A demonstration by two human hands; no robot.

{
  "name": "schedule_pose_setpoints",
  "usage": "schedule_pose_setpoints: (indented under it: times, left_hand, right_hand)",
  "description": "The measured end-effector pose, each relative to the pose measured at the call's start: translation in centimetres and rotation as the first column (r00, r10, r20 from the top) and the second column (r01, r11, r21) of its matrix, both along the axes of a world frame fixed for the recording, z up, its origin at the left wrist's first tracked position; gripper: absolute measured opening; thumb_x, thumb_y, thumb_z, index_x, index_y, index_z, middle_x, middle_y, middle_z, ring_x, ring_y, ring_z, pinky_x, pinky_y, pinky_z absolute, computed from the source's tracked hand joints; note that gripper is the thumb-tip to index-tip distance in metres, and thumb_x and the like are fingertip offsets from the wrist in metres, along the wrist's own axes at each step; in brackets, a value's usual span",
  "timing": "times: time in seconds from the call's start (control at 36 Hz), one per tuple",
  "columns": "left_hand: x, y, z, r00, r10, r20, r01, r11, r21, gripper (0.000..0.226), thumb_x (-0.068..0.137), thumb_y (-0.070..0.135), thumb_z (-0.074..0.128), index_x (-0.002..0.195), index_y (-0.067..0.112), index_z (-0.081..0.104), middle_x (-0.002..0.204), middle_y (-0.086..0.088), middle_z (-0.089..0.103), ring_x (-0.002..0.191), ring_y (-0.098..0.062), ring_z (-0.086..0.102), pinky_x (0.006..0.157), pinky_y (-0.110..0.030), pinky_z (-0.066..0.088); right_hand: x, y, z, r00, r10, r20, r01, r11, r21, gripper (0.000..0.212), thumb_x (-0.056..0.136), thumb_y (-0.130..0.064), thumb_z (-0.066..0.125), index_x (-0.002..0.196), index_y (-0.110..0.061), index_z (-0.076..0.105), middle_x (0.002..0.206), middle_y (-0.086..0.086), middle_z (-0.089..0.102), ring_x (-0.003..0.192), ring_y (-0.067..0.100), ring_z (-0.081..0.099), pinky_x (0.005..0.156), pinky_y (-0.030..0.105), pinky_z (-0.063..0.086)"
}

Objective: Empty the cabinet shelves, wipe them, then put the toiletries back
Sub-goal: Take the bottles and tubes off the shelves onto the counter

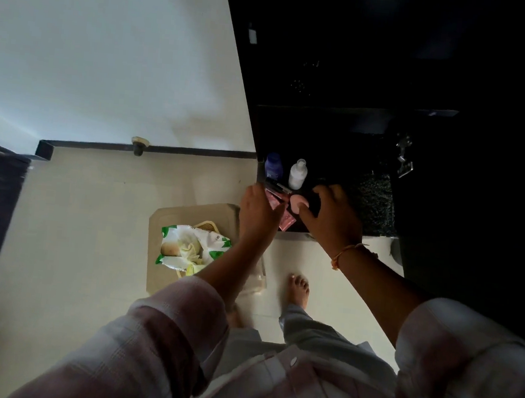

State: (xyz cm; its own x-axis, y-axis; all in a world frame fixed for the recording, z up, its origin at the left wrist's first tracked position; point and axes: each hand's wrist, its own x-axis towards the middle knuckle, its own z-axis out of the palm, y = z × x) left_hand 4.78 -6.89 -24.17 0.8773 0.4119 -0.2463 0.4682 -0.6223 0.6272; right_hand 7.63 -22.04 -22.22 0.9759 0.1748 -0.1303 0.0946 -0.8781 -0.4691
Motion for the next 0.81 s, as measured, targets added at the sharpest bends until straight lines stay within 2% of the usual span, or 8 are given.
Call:
schedule_pose_setpoints:
  times: [0.08,0.19,0.31,0.36,0.5,0.61,0.81]
  left_hand:
    - [-0.6,0.0,2.8,0.987,-0.104,0.122,0.097,0.993,0.068,0.048,0.082,0.034,0.07,0.12,0.012,0.051,0.115,-0.006,0.054,0.105,-0.022,0.049,0.087,-0.033,0.044]
    - [-0.6,0.0,6.7,0.933,-0.215,0.289,0.159,0.965,0.207,0.045,0.077,0.032,0.075,0.11,0.008,0.056,0.105,-0.008,0.056,0.096,-0.027,0.052,0.081,-0.033,0.045]
    - [0.4,-0.1,11.6,0.874,-0.283,0.394,0.173,0.941,0.291,0.055,0.085,0.042,0.067,0.127,0.012,0.05,0.12,-0.005,0.054,0.109,-0.02,0.048,0.092,-0.03,0.045]
    - [1.1,-0.1,14.4,0.835,-0.287,0.469,0.152,0.94,0.304,0.052,0.085,0.04,0.067,0.127,0.012,0.05,0.12,-0.004,0.054,0.109,-0.019,0.048,0.091,-0.03,0.046]
    - [2.3,-0.2,21.7,0.711,-0.337,0.617,0.12,0.923,0.366,0.043,0.089,0.035,0.063,0.125,0.013,0.051,0.123,-0.004,0.054,0.112,-0.019,0.047,0.095,-0.029,0.041]
    - [3.5,-0.4,27.4,0.573,-0.389,0.721,0.073,0.901,0.427,0.042,0.09,0.033,0.063,0.123,0.01,0.054,0.123,-0.006,0.055,0.112,-0.02,0.049,0.096,-0.032,0.043]
    - [5.6,-1.6,37.3,0.378,-0.38,0.844,-0.023,0.908,0.419,0.043,0.091,0.035,0.062,0.126,0.011,0.052,0.128,-0.004,0.053,0.12,-0.017,0.046,0.101,-0.033,0.043]
  right_hand:
    - [-0.4,-0.4,2.4,0.993,0.014,0.116,-0.013,1.0,-0.008,0.05,0.084,-0.055,0.06,0.117,-0.018,0.058,0.121,0.012,0.054,0.105,0.035,0.054,0.079,0.039,0.051]
    - [-0.8,-0.7,6.9,0.953,-0.009,0.302,0.014,1.0,-0.015,0.056,0.081,-0.056,0.057,0.121,-0.017,0.057,0.122,0.01,0.053,0.108,0.032,0.051,0.083,0.041,0.05]
    - [-0.3,-0.7,12.2,0.877,-0.034,0.479,0.031,0.999,0.014,0.056,0.081,-0.054,0.061,0.121,-0.015,0.058,0.124,0.01,0.055,0.109,0.031,0.051,0.089,0.04,0.048]
    - [0.2,-0.6,14.8,0.834,-0.051,0.55,0.036,0.999,0.037,0.056,0.081,-0.054,0.061,0.122,-0.015,0.059,0.125,0.008,0.054,0.109,0.029,0.05,0.092,0.039,0.046]
    - [1.5,-0.6,21.3,0.73,-0.128,0.672,0.034,0.988,0.152,0.056,0.082,-0.053,0.06,0.124,-0.016,0.058,0.128,0.008,0.051,0.114,0.029,0.048,0.095,0.041,0.045]
    - [2.6,-0.7,26.8,0.627,-0.179,0.758,0.03,0.978,0.207,0.056,0.084,-0.055,0.058,0.125,-0.017,0.056,0.129,0.006,0.05,0.117,0.027,0.047,0.096,0.041,0.045]
    - [4.3,-0.8,36.0,0.453,-0.259,0.853,-0.024,0.953,0.303,0.053,0.084,-0.053,0.059,0.124,-0.018,0.057,0.128,0.003,0.05,0.117,0.025,0.047,0.095,0.04,0.045]
